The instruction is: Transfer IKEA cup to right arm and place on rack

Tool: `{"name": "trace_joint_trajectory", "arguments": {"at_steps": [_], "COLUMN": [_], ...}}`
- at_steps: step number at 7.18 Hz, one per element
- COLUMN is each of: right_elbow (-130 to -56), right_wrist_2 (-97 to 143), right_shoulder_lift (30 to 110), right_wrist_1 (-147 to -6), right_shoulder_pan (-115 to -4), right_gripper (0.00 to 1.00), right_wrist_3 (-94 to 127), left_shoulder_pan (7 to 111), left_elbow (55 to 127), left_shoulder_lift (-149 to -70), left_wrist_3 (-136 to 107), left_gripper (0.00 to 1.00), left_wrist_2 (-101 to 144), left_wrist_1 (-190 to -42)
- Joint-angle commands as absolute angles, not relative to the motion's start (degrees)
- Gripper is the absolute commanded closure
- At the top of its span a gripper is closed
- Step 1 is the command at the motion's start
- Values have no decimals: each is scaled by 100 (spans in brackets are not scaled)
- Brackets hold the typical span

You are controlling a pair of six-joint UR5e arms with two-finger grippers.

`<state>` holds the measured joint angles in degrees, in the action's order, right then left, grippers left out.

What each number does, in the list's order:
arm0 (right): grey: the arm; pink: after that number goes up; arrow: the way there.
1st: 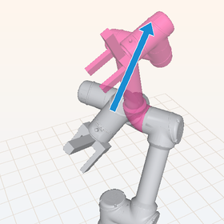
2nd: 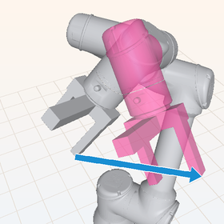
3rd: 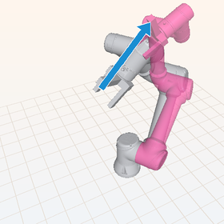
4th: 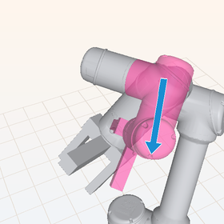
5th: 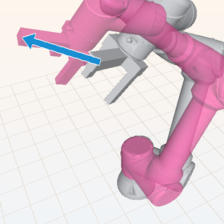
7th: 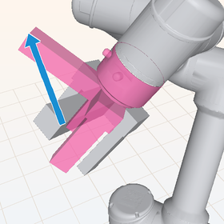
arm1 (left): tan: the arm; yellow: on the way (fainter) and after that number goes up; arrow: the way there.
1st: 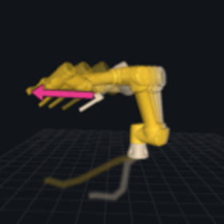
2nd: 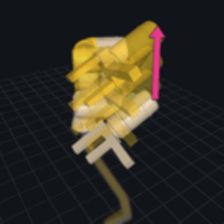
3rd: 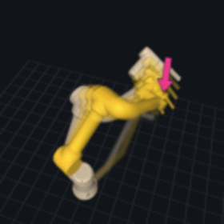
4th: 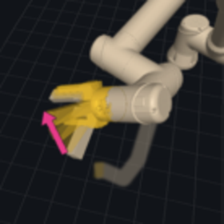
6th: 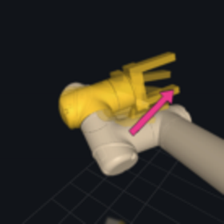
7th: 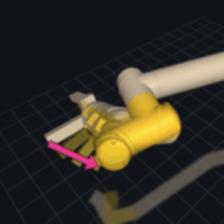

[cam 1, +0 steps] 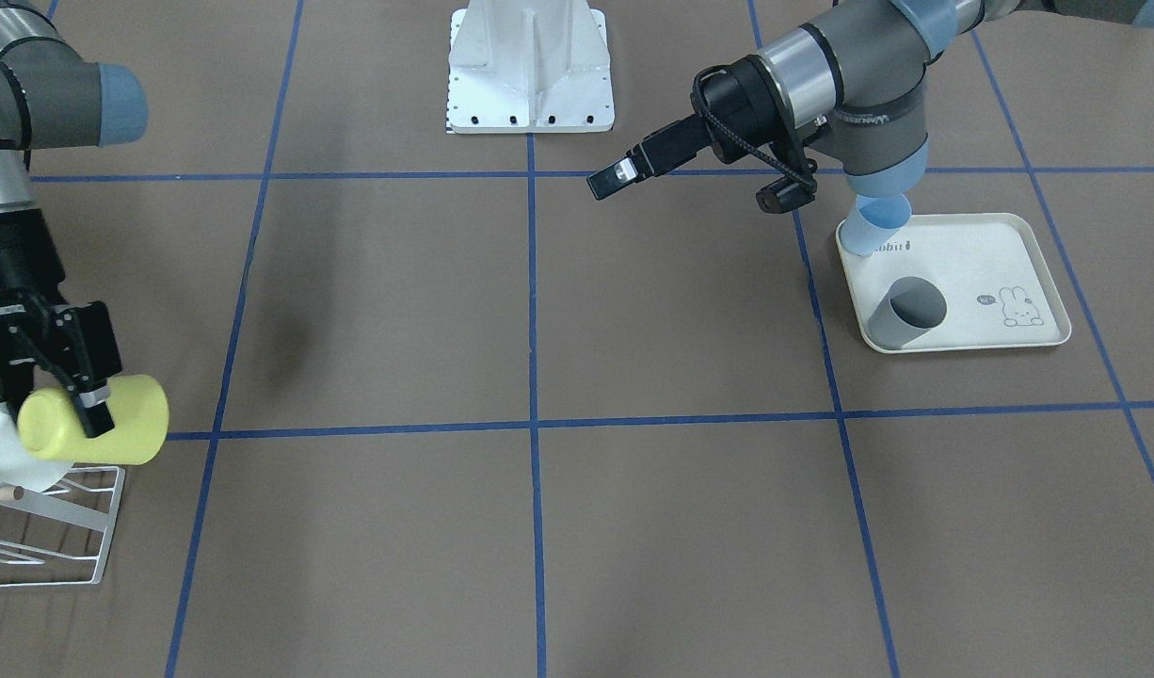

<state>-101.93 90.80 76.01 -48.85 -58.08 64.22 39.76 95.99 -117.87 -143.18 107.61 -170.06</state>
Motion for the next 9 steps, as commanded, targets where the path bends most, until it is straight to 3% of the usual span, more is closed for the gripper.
{"name": "trace_joint_trajectory", "arguments": {"at_steps": [1,4,9], "right_elbow": [-9506,-8721,-8526], "right_wrist_2": [8625,7940,7734], "right_shoulder_lift": [6938,6899,6961], "right_wrist_1": [-5422,-5370,-5370], "right_shoulder_pan": [-6248,-6258,-5977], "right_gripper": [100,100,95], "right_wrist_3": [5722,5774,5906], "left_shoulder_pan": [3973,3929,3920], "left_elbow": [9510,9466,9475], "left_shoulder_lift": [-11769,-11733,-11742], "left_wrist_3": [-14317,-14317,-14317], "left_gripper": [0,0,0], "left_wrist_2": [10758,10749,10749], "left_wrist_1": [-17007,-17016,-17016]}}
